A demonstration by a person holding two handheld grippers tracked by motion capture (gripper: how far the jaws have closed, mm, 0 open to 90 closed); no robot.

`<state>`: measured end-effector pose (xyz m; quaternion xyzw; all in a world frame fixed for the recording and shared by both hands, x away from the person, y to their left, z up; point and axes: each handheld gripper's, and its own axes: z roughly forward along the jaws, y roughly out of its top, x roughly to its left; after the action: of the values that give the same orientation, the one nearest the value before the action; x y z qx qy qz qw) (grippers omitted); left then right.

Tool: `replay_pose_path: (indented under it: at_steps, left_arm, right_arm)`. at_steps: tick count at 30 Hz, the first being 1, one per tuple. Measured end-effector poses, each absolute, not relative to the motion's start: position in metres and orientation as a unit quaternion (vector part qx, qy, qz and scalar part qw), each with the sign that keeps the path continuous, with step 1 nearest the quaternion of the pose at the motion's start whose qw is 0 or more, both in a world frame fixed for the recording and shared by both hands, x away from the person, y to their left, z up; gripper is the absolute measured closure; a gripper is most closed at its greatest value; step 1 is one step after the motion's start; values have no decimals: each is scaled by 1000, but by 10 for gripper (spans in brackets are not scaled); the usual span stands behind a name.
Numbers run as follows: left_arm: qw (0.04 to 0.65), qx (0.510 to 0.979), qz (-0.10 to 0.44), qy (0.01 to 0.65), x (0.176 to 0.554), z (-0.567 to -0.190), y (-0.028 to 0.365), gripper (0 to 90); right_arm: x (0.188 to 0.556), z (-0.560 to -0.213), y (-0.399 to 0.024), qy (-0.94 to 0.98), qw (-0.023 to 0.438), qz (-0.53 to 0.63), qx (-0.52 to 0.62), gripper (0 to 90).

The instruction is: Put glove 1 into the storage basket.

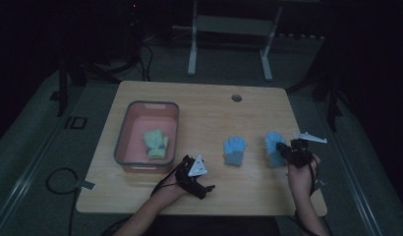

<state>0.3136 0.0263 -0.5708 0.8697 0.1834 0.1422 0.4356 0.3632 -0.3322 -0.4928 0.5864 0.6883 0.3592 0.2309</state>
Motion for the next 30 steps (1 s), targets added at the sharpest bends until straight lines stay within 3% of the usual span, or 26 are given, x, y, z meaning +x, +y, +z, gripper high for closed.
replay_pose_path:
  at_steps: [7,20,26,30]
  left_arm:
    - [437,869,142,183,313,-571,26,26]
    - [435,870,142,180,313,-571,26,25]
    - [436,870,140,181,313,-571,26,25]
    - [436,871,138,181,314,-571,26,25]
  right_arm:
    - [371,-517,-314,689,210,342,603,848]
    - [387,-548,-314,689,216,308,619,819]
    - [388,-545,-315,690,207,310,621,743]
    - [386,-530,-320,707,210,322,593,632]
